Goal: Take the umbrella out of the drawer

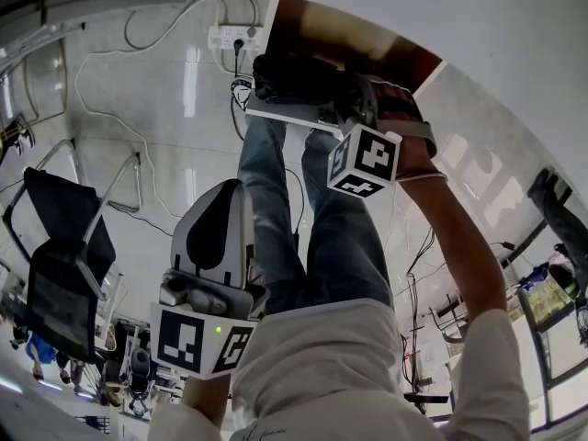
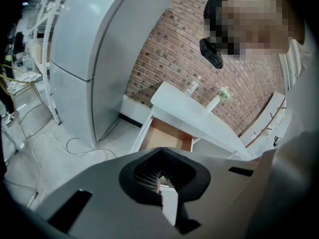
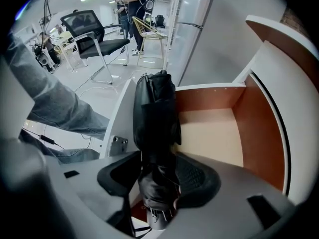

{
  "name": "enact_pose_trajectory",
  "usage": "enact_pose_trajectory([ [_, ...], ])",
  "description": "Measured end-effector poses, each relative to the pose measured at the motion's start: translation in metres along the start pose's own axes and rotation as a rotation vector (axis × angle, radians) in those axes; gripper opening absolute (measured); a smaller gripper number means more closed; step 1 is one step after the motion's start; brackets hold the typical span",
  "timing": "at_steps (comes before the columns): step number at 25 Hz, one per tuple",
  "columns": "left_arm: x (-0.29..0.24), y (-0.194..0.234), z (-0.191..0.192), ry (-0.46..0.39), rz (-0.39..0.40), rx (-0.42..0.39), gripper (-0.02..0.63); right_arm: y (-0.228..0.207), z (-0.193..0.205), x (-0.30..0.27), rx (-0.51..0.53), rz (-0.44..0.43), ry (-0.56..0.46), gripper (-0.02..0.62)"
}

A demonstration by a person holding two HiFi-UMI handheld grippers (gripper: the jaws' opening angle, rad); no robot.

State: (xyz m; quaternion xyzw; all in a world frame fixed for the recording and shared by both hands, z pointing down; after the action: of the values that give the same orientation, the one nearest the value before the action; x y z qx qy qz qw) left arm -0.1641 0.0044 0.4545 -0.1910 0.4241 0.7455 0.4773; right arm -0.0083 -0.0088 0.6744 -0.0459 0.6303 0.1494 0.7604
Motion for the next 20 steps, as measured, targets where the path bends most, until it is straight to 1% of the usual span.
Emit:
enact_pose_trajectory([
  [4,-0.002,0.000,0.001,0.003,-0.001,0.002,0.017,0.000,0.003,-0.007,0.021,-0.012,0.023,0.255],
  [9,0.000,0.003,0.002,0.004,-0.005,0.003,0.017,-0.001,0.002,-0.012,0.008,-0.014,0.028,0.255],
  [20,-0.001,0.008,0.005,0.011,-0.003,0.010,0.017,0.000,0.000,-0.019,0.028,-0.024,0.041,0.256],
])
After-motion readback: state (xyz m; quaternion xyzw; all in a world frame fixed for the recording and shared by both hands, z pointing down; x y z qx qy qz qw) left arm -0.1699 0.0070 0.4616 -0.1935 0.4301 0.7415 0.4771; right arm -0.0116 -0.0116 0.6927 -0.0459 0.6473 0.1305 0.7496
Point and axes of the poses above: the fingertips, and each gripper's own axes: x backward along the fingers, y to its left, z out of its underside, the point moved 3 cm from there along x, backward along the fingers, and after that the axes turned 1 degree about -z, right-handed, at the moved point
